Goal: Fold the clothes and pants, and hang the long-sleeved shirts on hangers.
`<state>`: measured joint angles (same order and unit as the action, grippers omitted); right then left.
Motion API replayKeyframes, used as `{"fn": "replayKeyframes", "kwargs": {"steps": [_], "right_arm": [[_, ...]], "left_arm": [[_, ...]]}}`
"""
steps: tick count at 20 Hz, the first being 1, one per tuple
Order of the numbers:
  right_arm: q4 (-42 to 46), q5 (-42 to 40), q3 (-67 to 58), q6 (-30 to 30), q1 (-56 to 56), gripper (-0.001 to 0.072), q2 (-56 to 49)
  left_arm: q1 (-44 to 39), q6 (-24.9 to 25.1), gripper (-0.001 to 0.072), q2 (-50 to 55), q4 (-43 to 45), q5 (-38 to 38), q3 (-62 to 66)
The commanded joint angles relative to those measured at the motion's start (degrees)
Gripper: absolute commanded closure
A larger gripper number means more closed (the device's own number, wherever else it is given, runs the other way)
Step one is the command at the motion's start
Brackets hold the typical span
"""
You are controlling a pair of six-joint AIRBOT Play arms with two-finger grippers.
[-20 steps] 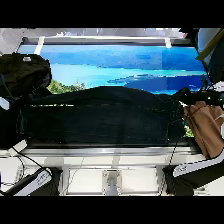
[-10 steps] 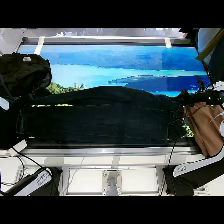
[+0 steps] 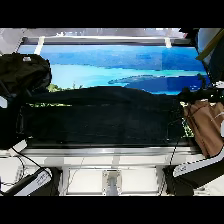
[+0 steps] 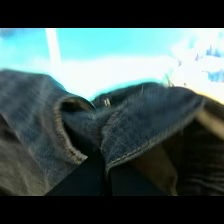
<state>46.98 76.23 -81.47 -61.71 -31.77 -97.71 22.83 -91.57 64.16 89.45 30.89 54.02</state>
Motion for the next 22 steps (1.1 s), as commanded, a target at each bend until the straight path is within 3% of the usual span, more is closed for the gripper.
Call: {"fn": "replayKeyframes", "kwargs": {"steps": [1, 4, 7, 9, 12, 17, 18, 19, 20, 22], "right_arm": [[1.3, 0.8, -6.4, -0.3, 0.0, 0.0685, 3.7], [8.0, 3.0, -7.2, -0.3, 0.0, 0.0685, 9.1], [17.1, 5.9, -3.1, -0.5, -0.3, 0.0685, 11.5], [17.6, 4.7, 2.7, -0.9, -1.3, 0.0685, 11.6], [17.7, -2.1, 13.2, -2.6, -1.4, 0.0685, 11.6], [17.5, -6.1, 16.6, -5.9, -1.4, 0.0683, 11.7], [16.8, -5.0, 15.5, -6.6, -1.4, 0.0663, 11.8], [16.2, -3.4, 14.0, -6.6, -1.4, 0.0594, 12.0], [16.1, -2.2, 12.2, -6.6, -1.4, 0.0522, 12.2], [16.1, -0.4, 7.9, -6.6, -1.4, 0.0499, 12.4]], "left_arm": [[0.0, -2.6, 0.0694, -0.1, -1.4, -3.5, 8.7], [-0.5, -2.5, 0.0694, -1.5, -3.8, -3.0, 12.5], [-1.4, 2.2, 0.0694, -4.6, 0.3, -2.2, 3.7], [-0.3, 2.2, 0.0694, -5.2, 4.0, -3.1, -7.5], [1.6, 2.2, 0.0694, -3.5, 4.0, -11.1, -20.9], [3.5, 1.2, 0.0692, -1.1, 3.8, -12.9, -20.2], [3.1, 1.3, 0.0647, -1.8, 2.3, -12.9, -18.1], [2.6, 1.3, 0.0403, -2.8, 1.2, -12.9, -15.4], [2.1, 1.3, 0.0109, -3.8, 0.4, -12.9, -11.8], [1.9, 1.3, 0.0094, -3.8, -3.0, -12.1, -3.9]]}}
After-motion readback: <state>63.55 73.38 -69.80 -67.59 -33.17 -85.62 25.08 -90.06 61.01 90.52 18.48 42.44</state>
